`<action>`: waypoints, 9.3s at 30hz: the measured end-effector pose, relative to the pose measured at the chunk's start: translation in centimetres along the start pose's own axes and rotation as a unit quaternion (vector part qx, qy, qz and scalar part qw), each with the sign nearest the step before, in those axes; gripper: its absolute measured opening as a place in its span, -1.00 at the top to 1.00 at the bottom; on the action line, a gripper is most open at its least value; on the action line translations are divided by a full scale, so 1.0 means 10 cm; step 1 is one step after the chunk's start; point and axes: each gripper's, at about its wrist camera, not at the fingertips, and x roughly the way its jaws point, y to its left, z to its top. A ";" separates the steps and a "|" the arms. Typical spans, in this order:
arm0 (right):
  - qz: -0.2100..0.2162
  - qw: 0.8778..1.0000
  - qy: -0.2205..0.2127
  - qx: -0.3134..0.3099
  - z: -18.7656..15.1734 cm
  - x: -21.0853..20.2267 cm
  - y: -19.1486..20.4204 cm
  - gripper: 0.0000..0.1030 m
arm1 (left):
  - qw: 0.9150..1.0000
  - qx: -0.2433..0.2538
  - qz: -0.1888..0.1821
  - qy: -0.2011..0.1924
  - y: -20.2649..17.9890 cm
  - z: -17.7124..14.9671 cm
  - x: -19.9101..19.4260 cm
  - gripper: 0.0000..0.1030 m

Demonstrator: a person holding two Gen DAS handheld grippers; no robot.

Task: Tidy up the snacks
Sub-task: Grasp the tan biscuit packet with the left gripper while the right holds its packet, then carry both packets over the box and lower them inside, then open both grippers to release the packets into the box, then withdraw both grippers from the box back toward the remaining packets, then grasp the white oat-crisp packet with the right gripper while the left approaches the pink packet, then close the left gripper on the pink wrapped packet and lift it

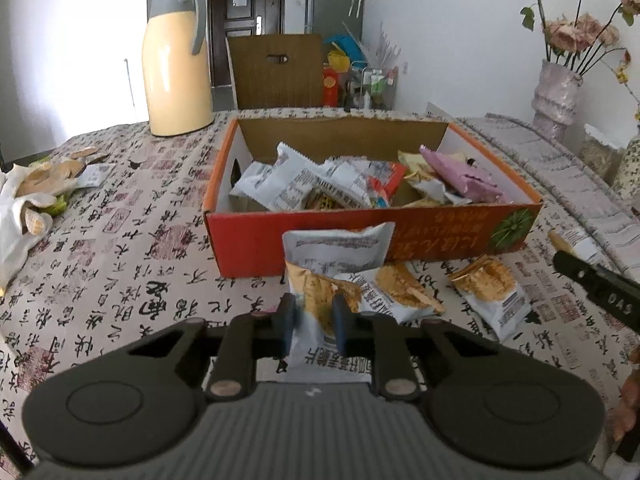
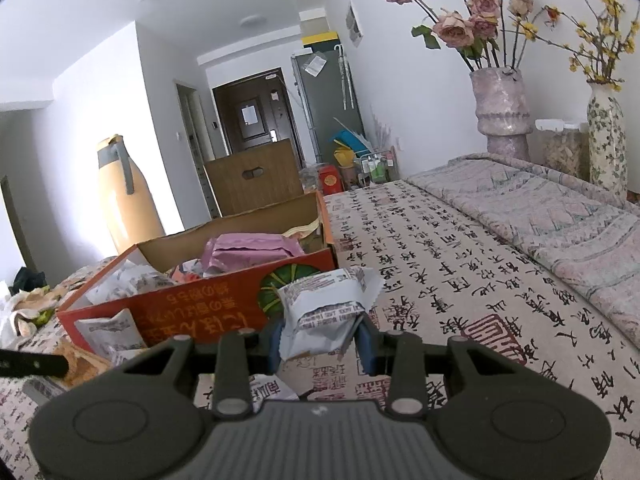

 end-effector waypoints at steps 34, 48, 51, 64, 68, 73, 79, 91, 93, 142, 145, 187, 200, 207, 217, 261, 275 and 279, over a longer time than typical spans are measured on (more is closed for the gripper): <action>0.064 0.997 0.010 -0.047 0.07 -0.11 0.49 0.30 | 0.996 -0.049 0.029 0.066 0.32 -0.12 0.21 -0.59; 0.062 0.997 0.023 -0.041 -0.07 -0.25 0.50 0.30 | 0.996 -0.054 -0.029 0.066 0.28 -0.29 0.11 0.07; 0.063 0.997 0.024 -0.043 -0.09 -0.28 0.52 0.30 | 0.996 -0.054 -0.034 0.064 0.29 -0.31 0.07 0.10; 0.062 0.996 0.009 -0.057 -0.01 -0.39 0.61 0.30 | 0.999 -0.037 -0.031 0.011 0.28 -0.12 -0.18 0.11; 0.063 0.996 -0.002 -0.065 0.11 -0.34 0.66 0.30 | 0.999 -0.026 -0.027 -0.024 0.22 0.11 -0.25 0.11; 0.064 0.995 -0.019 -0.076 0.32 -0.20 0.74 0.30 | 0.998 -0.012 -0.022 -0.057 0.12 0.42 -0.23 0.11; 0.068 0.993 -0.031 -0.089 0.58 0.05 0.84 0.30 | 0.997 -0.002 -0.016 -0.076 0.03 0.74 -0.08 0.11; 0.058 0.994 -0.015 -0.090 1.00 0.83 0.94 0.30 | 0.997 -0.009 -0.001 -0.080 -0.04 1.32 0.54 0.11; 0.055 0.995 -0.013 -0.085 0.99 0.94 0.94 0.30 | 0.997 -0.010 0.007 -0.078 -0.03 1.36 0.66 0.11; 0.023 0.995 -0.008 -0.095 0.82 0.57 0.82 -0.96 | 0.995 -0.021 0.027 -0.092 0.13 0.96 0.34 -1.00; 0.024 0.995 -0.004 -0.095 0.75 0.42 0.81 -0.96 | 0.996 -0.017 0.023 -0.088 0.11 0.82 0.24 -1.00; -0.021 0.985 0.116 -0.126 -0.11 0.02 0.65 -0.96 | 0.999 -0.023 0.011 -0.024 0.24 -0.28 -0.13 -1.00; -0.015 0.978 0.167 -0.127 -0.03 0.57 0.65 -0.56 | 1.000 -0.020 0.016 -0.011 0.24 -0.29 -0.07 -1.00; 0.010 0.982 0.148 -0.117 -0.03 0.54 0.64 0.13 | 1.000 -0.019 0.014 0.000 0.24 -0.29 -0.02 -1.00; 0.007 0.993 0.070 -0.091 0.00 0.27 0.53 0.22 | 0.999 -0.018 0.015 0.042 0.15 -0.26 0.15 -1.00; 0.040 0.998 0.046 -0.018 -0.02 0.21 0.30 0.22 | 0.997 -0.011 -0.002 0.082 -0.13 -0.11 0.46 -0.28; 0.039 0.998 0.045 -0.019 -0.02 0.20 0.29 0.22 | 0.999 0.010 -0.030 0.024 -0.06 -0.13 0.08 0.40; 0.038 0.998 0.043 -0.026 -0.02 0.19 0.32 0.22 | 0.999 0.017 -0.034 0.009 -0.08 -0.11 -0.02 0.53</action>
